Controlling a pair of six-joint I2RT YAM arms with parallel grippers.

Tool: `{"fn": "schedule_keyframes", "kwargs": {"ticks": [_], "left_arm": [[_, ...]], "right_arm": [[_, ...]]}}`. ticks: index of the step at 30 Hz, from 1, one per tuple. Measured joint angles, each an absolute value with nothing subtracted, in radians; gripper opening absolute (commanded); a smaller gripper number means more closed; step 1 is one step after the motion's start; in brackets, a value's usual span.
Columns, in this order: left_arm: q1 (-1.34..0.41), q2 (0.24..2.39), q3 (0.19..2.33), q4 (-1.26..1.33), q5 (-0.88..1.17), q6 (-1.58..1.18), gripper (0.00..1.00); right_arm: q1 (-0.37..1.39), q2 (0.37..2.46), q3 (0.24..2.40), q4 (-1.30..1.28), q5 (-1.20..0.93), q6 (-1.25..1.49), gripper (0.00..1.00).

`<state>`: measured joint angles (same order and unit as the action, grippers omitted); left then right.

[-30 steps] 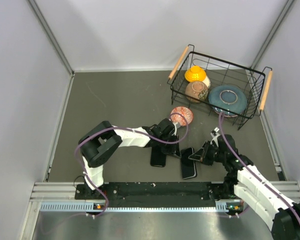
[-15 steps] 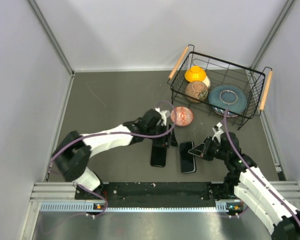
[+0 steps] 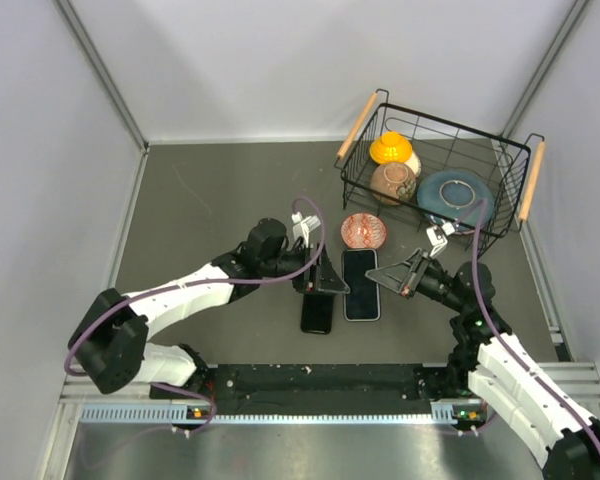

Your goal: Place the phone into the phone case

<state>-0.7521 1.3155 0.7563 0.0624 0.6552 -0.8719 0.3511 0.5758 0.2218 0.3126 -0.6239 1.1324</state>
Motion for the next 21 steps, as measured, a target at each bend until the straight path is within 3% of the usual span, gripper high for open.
{"fn": "schedule_keyframes", "kwargs": {"ticks": [7,12,13,15,17,21], "left_arm": [[-0.755,1.373,0.748,0.285,0.767,-0.976,0.7],[-0.765,1.414,0.744,0.391,0.803,-1.028,0.55],[-0.768,1.423,0.742,0.411,0.81,-1.04,0.44],[-0.771,1.439,0.742,0.437,0.82,-1.059,0.33],[-0.771,1.454,0.739,0.451,0.824,-1.074,0.17],[-0.775,1.464,0.732,0.493,0.842,-1.087,0.03]], "right_arm": [[0.357,0.627,0.202,0.434,-0.677,1.182,0.0],[0.357,0.645,0.176,0.471,-0.687,1.203,0.02],[0.358,0.652,0.173,0.481,-0.691,1.208,0.07],[0.358,0.661,0.163,0.5,-0.698,1.219,0.13],[0.358,0.661,0.157,0.52,-0.701,1.232,0.25],[0.358,0.656,0.155,0.502,-0.713,1.23,0.5]]}}
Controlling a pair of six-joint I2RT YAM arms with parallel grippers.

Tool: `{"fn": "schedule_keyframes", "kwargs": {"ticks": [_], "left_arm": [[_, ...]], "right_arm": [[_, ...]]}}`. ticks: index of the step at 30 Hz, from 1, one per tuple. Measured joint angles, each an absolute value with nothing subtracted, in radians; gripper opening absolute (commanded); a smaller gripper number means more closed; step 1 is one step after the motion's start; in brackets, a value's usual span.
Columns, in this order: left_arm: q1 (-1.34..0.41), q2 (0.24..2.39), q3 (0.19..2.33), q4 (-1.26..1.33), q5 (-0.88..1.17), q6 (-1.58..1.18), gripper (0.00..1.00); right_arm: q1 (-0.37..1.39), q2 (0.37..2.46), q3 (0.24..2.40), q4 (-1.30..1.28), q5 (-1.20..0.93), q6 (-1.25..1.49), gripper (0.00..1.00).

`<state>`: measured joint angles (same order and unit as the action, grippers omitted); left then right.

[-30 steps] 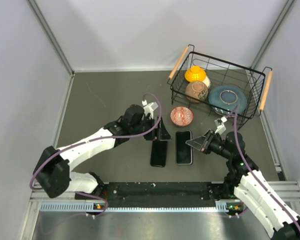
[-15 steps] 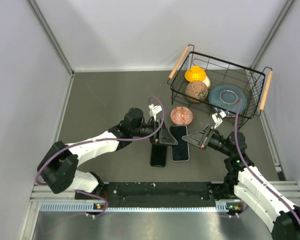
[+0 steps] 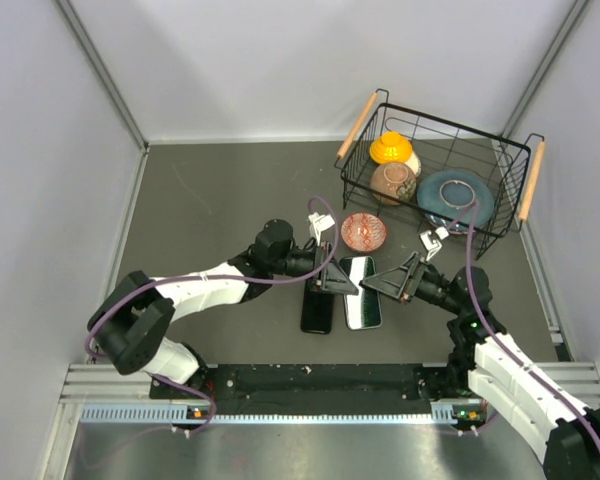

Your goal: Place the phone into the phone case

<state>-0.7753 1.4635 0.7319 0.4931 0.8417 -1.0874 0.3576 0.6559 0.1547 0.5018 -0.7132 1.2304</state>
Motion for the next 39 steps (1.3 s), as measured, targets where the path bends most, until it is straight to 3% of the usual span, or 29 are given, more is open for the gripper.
{"fn": "schedule_keyframes", "kwargs": {"ticks": [1,4,11,17,20,21,24,30,36,38,39], "left_arm": [[-0.777,1.465,0.732,0.494,0.844,-1.086,0.01],[-0.775,1.47,0.73,0.488,0.84,-1.086,0.0],[-0.763,1.476,0.731,0.484,0.836,-1.075,0.0],[-0.755,1.481,0.743,0.454,0.825,-1.053,0.0],[-0.752,1.482,0.746,0.439,0.818,-1.04,0.0],[-0.751,1.482,0.746,0.44,0.82,-1.036,0.0],[-0.749,1.482,0.752,0.427,0.825,-1.01,0.0],[-0.755,1.482,0.786,0.301,0.807,-0.931,0.0],[-0.756,1.481,0.79,0.271,0.8,-0.91,0.0],[-0.756,1.481,0.791,0.264,0.8,-0.904,0.0],[-0.756,1.481,0.791,0.262,0.8,-0.903,0.0]], "right_arm": [[0.358,0.645,0.155,0.499,-0.722,1.227,0.63],[0.358,0.595,0.149,0.491,-0.747,1.216,0.73],[0.358,0.497,0.078,0.429,-0.822,1.193,0.69],[0.358,0.46,0.056,0.366,-0.846,1.189,0.55],[0.358,0.446,0.054,0.348,-0.841,1.192,0.42],[0.358,0.442,0.052,0.342,-0.838,1.198,0.31],[0.358,0.425,0.039,0.306,-0.817,1.221,0.14],[0.36,0.399,0.039,0.212,-0.797,1.237,0.0],[0.367,0.399,0.039,0.189,-0.782,1.29,0.0],[0.37,0.403,0.039,0.186,-0.779,1.295,0.11],[0.371,0.407,0.039,0.188,-0.78,1.294,0.27]]}}
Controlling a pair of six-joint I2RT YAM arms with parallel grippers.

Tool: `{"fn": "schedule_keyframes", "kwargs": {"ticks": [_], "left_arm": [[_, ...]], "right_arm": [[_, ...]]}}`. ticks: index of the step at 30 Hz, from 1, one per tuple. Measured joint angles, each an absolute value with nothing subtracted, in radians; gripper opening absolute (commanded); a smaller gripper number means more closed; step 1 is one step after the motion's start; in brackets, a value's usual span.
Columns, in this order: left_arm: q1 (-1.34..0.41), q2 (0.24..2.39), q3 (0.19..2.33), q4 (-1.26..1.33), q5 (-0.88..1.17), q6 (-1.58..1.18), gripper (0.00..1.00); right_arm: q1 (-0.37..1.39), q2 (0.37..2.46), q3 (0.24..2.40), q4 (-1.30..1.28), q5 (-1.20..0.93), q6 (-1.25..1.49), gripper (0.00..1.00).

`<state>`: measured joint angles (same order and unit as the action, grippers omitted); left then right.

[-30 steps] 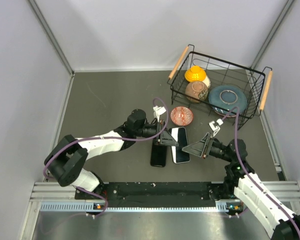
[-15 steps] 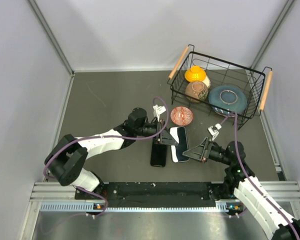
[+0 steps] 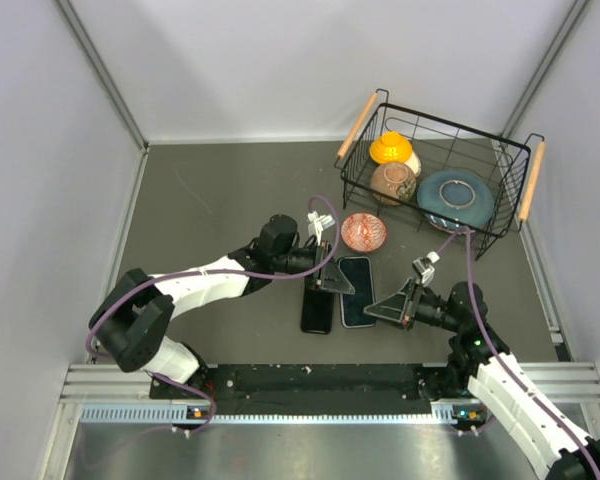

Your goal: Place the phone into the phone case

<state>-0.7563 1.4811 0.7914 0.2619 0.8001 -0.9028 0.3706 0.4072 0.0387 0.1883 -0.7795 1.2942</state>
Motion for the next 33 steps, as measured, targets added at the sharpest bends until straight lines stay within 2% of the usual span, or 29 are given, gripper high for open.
{"fn": "schedule_keyframes", "kwargs": {"ticks": [1,2,6,9,13,19,28,33], "left_arm": [[-0.756,1.481,0.791,0.261,0.803,-0.902,0.0],[-0.755,1.481,0.791,0.261,0.808,-0.901,0.0],[-0.755,1.481,0.779,0.258,0.825,-0.875,0.0],[-0.753,1.473,0.767,0.23,0.841,-0.862,0.0],[-0.753,1.432,0.752,0.21,0.875,-0.849,0.0],[-0.758,1.398,0.719,0.255,0.949,-0.85,0.0],[-0.763,1.397,0.688,0.29,0.991,-0.862,0.0],[-0.763,1.398,0.682,0.313,1.0,-0.871,0.0]], "right_arm": [[0.371,0.413,0.039,0.19,-0.78,1.291,0.35],[0.371,0.416,0.042,0.188,-0.779,1.286,0.51],[0.368,0.417,0.111,0.101,-0.742,1.229,0.75],[0.368,0.405,0.166,0.087,-0.726,1.182,0.79],[0.368,0.422,0.207,0.097,-0.719,1.119,0.79],[0.368,0.569,0.234,0.138,-0.735,1.063,0.77],[0.368,0.676,0.245,0.28,-0.776,1.048,0.66],[0.368,0.723,0.245,0.343,-0.796,1.058,0.52]]}}
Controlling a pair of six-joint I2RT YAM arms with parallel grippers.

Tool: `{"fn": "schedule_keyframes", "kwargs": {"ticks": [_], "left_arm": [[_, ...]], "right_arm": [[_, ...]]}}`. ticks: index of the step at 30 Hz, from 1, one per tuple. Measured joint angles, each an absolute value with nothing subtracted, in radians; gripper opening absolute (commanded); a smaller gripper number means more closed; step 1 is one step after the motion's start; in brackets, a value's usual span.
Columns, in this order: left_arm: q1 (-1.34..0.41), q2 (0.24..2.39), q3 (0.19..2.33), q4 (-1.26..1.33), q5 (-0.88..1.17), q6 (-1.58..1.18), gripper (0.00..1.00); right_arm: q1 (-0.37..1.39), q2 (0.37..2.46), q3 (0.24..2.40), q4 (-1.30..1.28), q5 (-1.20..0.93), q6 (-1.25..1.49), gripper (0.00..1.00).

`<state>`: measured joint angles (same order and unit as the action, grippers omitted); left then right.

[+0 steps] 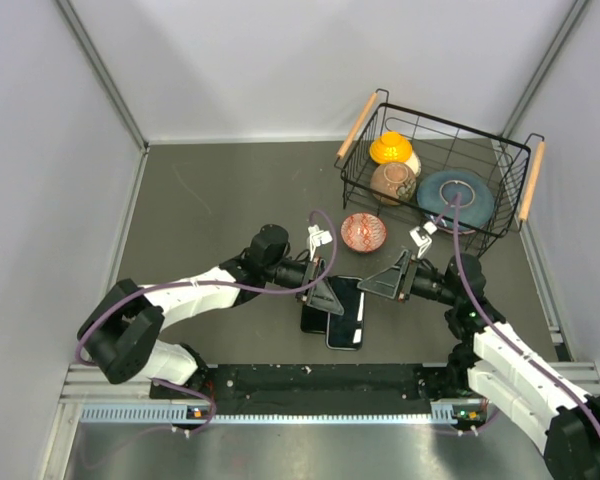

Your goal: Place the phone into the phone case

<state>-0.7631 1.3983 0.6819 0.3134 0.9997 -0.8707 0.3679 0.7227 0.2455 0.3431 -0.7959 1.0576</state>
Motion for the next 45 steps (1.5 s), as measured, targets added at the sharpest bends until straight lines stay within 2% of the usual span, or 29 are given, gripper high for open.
{"fn": "schedule_keyframes", "kwargs": {"ticks": [1,3,4,5,7,11,18,21,22,24,25,27,28,31,34,36,45], "left_arm": [[-0.763,1.399,0.682,0.314,1.0,-0.871,0.0],[-0.763,1.404,0.682,0.314,1.005,-0.873,0.0],[-0.763,1.408,0.682,0.314,1.007,-0.875,0.0],[-0.763,1.414,0.682,0.315,1.01,-0.874,0.0],[-0.762,1.419,0.682,0.328,1.02,-0.871,0.0],[-0.761,1.419,0.694,0.28,1.005,-0.83,0.0],[-0.762,1.465,0.747,0.157,0.977,-0.754,0.0],[-0.762,1.475,0.752,0.129,0.97,-0.736,0.0],[-0.762,1.476,0.752,0.121,0.97,-0.733,0.0],[-0.762,1.477,0.752,0.106,0.962,-0.729,0.0],[-0.762,1.477,0.755,0.098,0.957,-0.726,0.0],[-0.76,1.475,0.765,0.067,0.946,-0.715,0.0],[-0.752,1.472,0.771,0.035,0.934,-0.704,0.0],[-0.687,1.457,0.78,-0.099,0.882,-0.646,0.0],[-0.594,1.445,0.801,-0.26,0.826,-0.566,0.0],[-0.54,1.445,0.826,-0.352,0.795,-0.51,0.0],[-0.348,1.534,0.925,-0.609,0.743,-0.314,0.0]], "right_arm": [[0.368,0.725,0.245,0.354,-0.797,1.059,0.49],[0.368,0.725,0.245,0.373,-0.801,1.062,0.34],[0.368,0.725,0.245,0.384,-0.802,1.063,0.25],[0.368,0.725,0.245,0.39,-0.802,1.062,0.11],[0.363,0.728,0.244,0.382,-0.794,1.057,0.01],[0.367,0.719,0.245,0.352,-0.781,1.012,0.0],[0.409,0.705,0.31,0.154,-0.686,0.857,0.0],[0.432,0.705,0.317,0.115,-0.643,0.838,0.09],[0.439,0.705,0.317,0.104,-0.634,0.838,0.18],[0.446,0.704,0.317,0.089,-0.62,0.842,0.29],[0.451,0.702,0.317,0.08,-0.612,0.847,0.4],[0.458,0.689,0.317,0.07,-0.599,0.863,0.54],[0.46,0.673,0.317,0.067,-0.596,0.872,0.67],[0.464,0.602,0.317,0.065,-0.587,0.893,0.82],[0.465,0.541,0.319,0.047,-0.57,0.893,0.92],[0.465,0.525,0.331,0.03,-0.566,0.891,0.95],[0.465,0.509,0.336,-0.016,-0.561,0.884,0.97]]}}
